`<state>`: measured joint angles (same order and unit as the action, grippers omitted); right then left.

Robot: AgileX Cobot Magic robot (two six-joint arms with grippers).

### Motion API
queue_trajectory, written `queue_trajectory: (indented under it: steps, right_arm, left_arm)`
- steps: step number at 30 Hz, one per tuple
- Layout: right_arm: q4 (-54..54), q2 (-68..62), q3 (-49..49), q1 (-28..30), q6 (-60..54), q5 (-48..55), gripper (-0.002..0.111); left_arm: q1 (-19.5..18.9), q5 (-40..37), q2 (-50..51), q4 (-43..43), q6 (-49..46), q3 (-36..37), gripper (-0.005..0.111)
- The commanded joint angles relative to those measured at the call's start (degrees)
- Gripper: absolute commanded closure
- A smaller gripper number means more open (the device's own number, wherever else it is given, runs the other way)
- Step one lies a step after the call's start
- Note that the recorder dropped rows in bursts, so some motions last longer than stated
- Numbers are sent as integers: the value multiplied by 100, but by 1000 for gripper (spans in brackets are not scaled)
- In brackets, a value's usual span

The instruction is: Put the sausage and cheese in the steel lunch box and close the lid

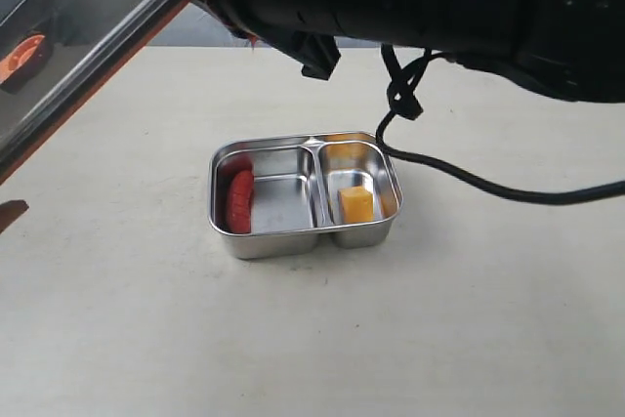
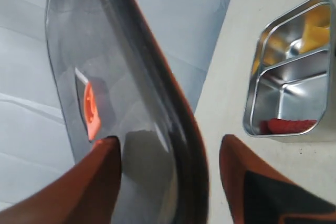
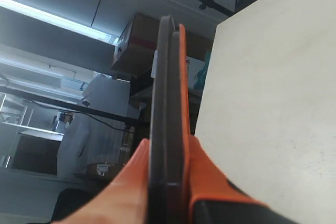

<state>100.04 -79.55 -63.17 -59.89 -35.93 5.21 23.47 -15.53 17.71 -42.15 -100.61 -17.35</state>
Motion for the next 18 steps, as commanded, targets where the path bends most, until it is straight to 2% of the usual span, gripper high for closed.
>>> queue_trajectory:
  steps: [1, 3, 5, 10, 13, 18]
  right_arm:
    - [-9, 45, -48, -25, -70, 203, 109]
    - [-9, 45, -48, -25, -70, 343, 109]
    - [-9, 45, -48, -25, -70, 507, 109]
    - [-457, 45, -48, -25, -70, 872, 109]
    - [-1220, 45, -48, -14, -70, 968, 109]
    - [-2081, 45, -48, -14, -46, 966, 109]
  left_arm:
    - [18, 236, 35, 1, -2, 27, 54]
    - [18, 289, 35, 120, -2, 27, 57]
    - [18, 332, 35, 228, -2, 27, 66]
    - [18, 355, 35, 242, -2, 27, 104]
    - [18, 355, 35, 448, -18, 27, 106]
    - [18, 319, 35, 1415, -7, 27, 106]
